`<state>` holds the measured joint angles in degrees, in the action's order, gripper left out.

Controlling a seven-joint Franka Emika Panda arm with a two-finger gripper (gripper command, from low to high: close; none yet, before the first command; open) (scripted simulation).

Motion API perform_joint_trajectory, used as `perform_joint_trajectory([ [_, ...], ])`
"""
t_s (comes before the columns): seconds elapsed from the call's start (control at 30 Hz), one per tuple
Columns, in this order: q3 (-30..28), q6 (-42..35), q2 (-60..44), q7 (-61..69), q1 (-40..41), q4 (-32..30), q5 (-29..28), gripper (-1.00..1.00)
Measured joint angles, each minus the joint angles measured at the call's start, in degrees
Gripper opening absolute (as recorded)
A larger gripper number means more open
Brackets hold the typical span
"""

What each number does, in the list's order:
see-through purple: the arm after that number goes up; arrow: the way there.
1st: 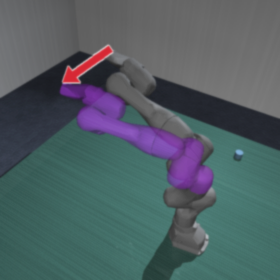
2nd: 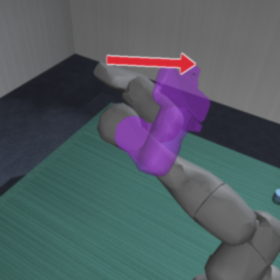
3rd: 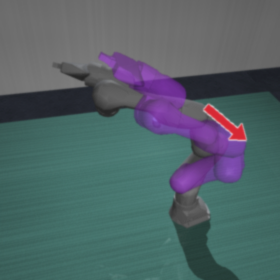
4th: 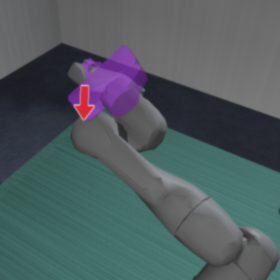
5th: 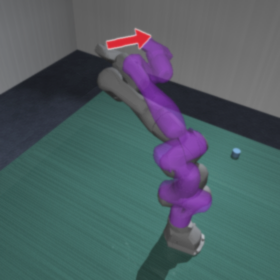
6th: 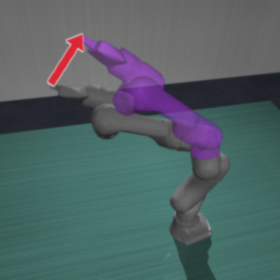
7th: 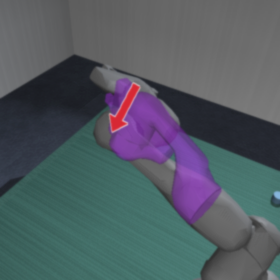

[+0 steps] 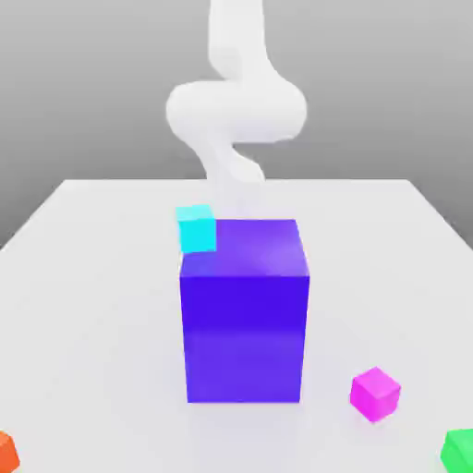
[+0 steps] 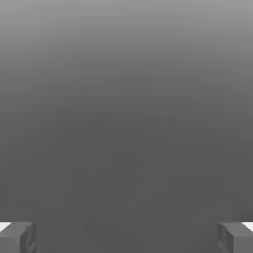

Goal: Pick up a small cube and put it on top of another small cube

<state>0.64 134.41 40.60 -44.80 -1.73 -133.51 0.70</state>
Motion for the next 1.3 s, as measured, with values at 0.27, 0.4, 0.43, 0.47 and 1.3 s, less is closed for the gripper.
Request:
perform_joint_trajectory([
  [0.27,3.03,8.52,-16.93,2.91,-5.29,-5.60,1.66,0.00],
  [0.4,5.10,12.71,-25.22,3.86,-7.51,-8.35,1.81,0.00],
  [0.43,5.63,13.76,-27.29,4.00,-8.05,-9.04,1.71,0.00],
  [0.47,6.19,14.81,-29.37,4.09,-8.55,-9.73,1.54,0.00],
  [1.3,5.21,31.92,-58.77,-1.13,-18.12,-14.85,-8.47,-1.00],
])
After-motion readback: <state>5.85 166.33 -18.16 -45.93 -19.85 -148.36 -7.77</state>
